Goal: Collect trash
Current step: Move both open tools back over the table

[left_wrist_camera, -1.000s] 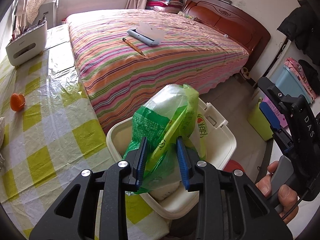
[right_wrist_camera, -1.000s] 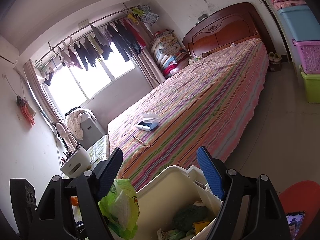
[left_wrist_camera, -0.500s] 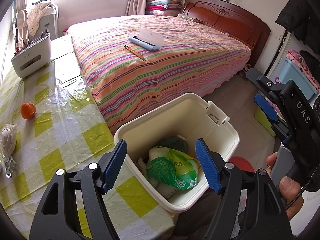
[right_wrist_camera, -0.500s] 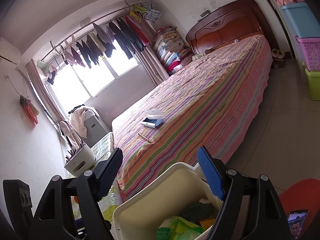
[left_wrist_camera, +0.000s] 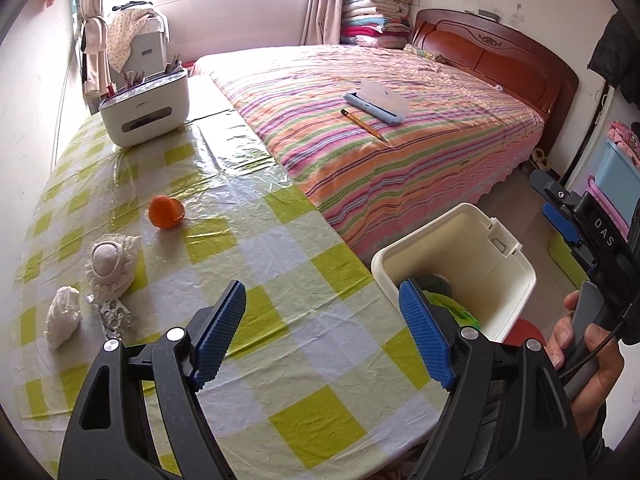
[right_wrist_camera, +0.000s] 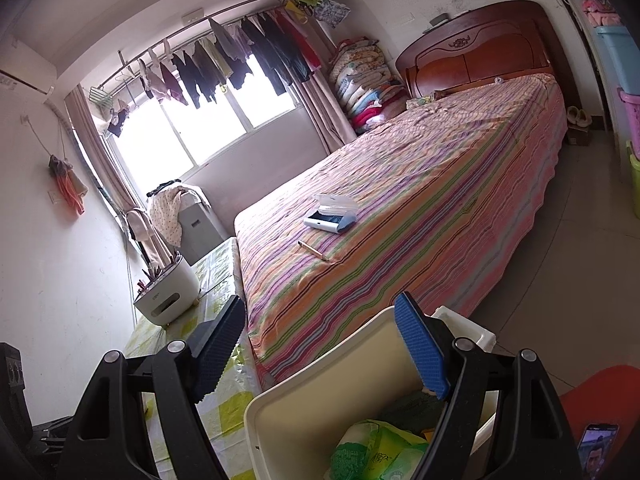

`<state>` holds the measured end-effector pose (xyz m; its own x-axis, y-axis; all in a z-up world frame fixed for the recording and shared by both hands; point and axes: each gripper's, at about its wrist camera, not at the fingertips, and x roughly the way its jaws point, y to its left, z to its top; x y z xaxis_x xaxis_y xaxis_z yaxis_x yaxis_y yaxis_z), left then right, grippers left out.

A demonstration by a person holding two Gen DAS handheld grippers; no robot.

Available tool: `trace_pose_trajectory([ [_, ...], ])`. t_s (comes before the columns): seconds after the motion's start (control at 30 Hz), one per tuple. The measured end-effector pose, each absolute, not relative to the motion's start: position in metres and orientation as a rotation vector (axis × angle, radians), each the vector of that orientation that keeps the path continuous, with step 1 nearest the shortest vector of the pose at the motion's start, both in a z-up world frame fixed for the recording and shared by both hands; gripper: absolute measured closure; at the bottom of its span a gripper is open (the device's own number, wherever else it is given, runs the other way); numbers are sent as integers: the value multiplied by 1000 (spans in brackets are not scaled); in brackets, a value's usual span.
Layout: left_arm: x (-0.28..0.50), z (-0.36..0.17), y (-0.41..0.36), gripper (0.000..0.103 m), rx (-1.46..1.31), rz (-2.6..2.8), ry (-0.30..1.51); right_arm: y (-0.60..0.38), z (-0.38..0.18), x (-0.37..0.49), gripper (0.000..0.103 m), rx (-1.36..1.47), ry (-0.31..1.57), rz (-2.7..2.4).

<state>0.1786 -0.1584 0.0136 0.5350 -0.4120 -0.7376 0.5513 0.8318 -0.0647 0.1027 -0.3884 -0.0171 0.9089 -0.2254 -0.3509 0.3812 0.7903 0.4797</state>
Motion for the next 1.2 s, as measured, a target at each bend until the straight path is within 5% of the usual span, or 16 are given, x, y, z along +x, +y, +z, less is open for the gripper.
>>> trace_pose_trajectory([
  [0.53,260,27,35,23,-60,-243,826,-330,-13,143,28,445,376,-252],
  [1.2,309,-42,67,24,86,-213,1084,-274,-9,165,28,338,430,-191],
])
